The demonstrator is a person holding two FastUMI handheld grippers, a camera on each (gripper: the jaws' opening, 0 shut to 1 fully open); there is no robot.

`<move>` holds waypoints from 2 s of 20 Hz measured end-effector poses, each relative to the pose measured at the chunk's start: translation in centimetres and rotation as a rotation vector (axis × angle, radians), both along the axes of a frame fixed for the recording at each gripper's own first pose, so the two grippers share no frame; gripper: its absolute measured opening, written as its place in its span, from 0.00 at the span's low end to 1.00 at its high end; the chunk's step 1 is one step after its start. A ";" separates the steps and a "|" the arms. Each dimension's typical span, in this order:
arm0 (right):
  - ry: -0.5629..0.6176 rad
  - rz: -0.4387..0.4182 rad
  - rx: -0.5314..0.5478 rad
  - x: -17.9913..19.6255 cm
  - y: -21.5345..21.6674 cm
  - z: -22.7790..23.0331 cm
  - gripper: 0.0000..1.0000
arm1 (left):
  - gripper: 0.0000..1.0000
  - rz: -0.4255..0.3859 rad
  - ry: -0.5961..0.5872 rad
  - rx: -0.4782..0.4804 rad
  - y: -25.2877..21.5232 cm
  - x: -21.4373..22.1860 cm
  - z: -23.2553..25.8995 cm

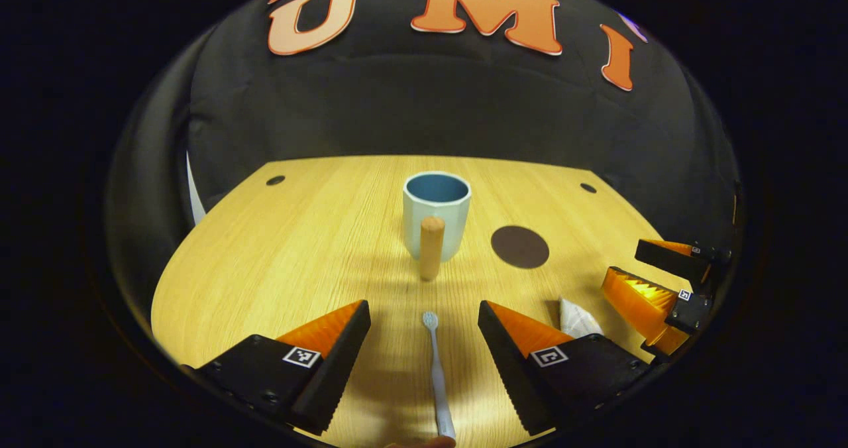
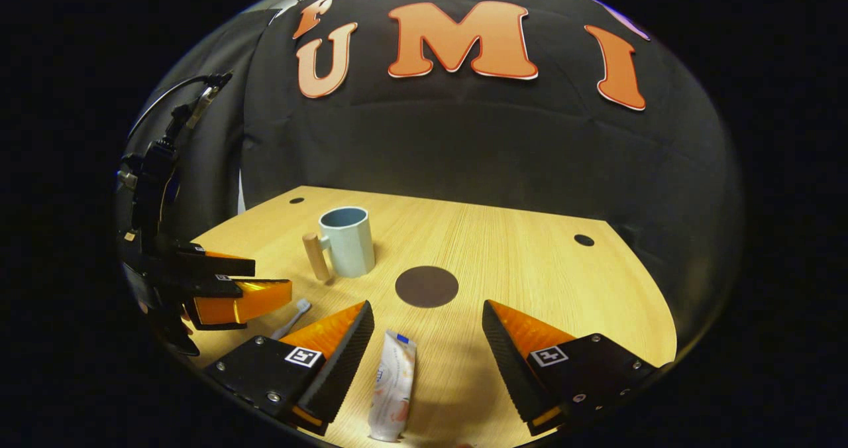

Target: Put the toothbrush and toothpaste on the desktop into the cup, then pick up the cup and place it on the coaster on the desktop.

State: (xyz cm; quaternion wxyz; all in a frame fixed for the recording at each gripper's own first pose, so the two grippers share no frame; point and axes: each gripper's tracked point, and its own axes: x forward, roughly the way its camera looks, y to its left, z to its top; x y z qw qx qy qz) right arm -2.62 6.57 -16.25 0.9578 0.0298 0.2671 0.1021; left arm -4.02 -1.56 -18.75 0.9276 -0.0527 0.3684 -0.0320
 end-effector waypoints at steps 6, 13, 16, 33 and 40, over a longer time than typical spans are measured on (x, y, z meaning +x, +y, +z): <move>0.121 0.051 -0.029 -1.6 2.2 -4.3 0.96 | 0.98 -0.003 0.160 -0.044 -1.2 -2.0 -3.9; 0.227 0.061 -0.027 -3.3 3.4 -7.4 0.75 | 0.84 0.018 0.236 0.011 -1.0 -3.6 -5.3; 0.253 0.075 -0.018 -4.2 4.2 -8.1 0.66 | 0.68 0.051 0.253 0.023 -0.7 -3.7 -5.5; 0.183 0.071 0.043 -4.3 5.1 -7.2 0.11 | 0.10 0.001 0.173 -0.010 -2.1 -3.0 -4.5; 0.077 0.105 0.067 -3.7 5.0 -4.4 0.11 | 0.10 0.061 0.061 -0.037 -0.4 -1.9 -4.4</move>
